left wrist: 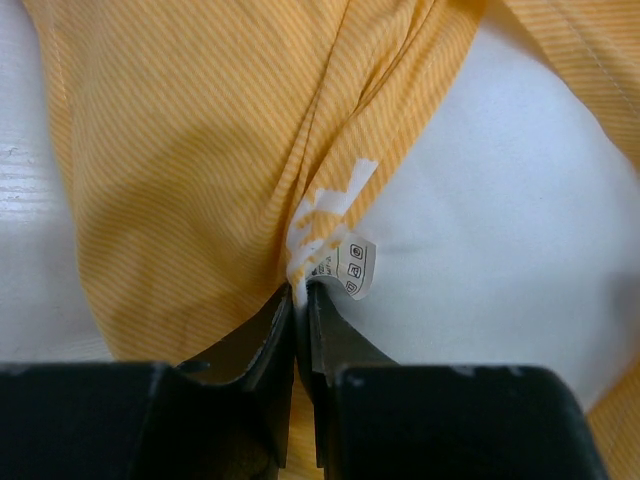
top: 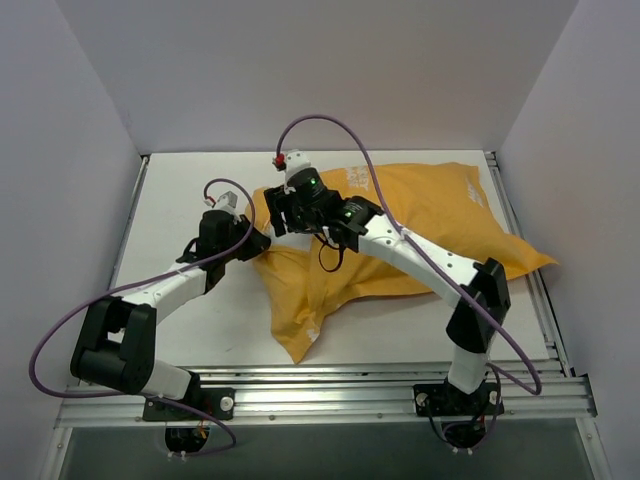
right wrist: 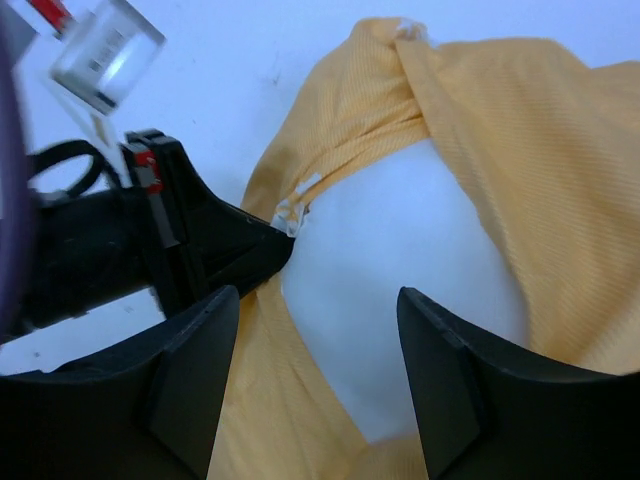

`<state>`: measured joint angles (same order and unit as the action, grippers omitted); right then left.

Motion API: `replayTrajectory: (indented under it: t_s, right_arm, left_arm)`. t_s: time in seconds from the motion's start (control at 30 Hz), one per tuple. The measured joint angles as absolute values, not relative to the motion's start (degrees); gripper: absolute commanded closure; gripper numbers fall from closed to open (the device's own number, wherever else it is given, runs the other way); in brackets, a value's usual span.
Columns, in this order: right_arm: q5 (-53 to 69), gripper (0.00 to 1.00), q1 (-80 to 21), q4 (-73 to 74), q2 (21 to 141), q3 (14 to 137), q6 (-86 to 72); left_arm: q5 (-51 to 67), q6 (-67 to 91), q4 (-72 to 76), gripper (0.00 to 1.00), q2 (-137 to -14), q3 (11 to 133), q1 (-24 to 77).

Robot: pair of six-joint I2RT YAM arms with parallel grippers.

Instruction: Remove the pillowcase from the pillow

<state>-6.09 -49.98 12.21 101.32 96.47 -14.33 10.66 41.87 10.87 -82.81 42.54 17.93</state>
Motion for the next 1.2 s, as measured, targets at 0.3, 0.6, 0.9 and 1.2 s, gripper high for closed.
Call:
replayTrajectory:
  t_s: [0.3, 0.6, 0.9, 1.2]
  right_arm:
    - [-9.3, 0.14, -49.9, 10.1, 111.2, 92.9, -14.1]
    - [-17.9, 0.06, -49.6, 5.8, 111.7, 88.6, -16.2]
    - [-23.2, 0.25, -47.9, 2.3, 116.1, 88.0, -18.9]
    - [-24.5, 1.0, -47.6, 1.3, 117.8, 88.6, -18.8]
  left_arm:
    - [10.7, 41.9, 10.9, 0.82, -82.6, 42.4, 17.9]
    - [11.0, 42.4, 10.9, 0.85, -82.5, 42.2, 18.8]
    - [11.0, 43.0, 10.9, 0.9, -82.5, 41.6, 19.0]
    - [10.3, 43.0, 9.8, 0.91, -82.5, 41.8, 19.0]
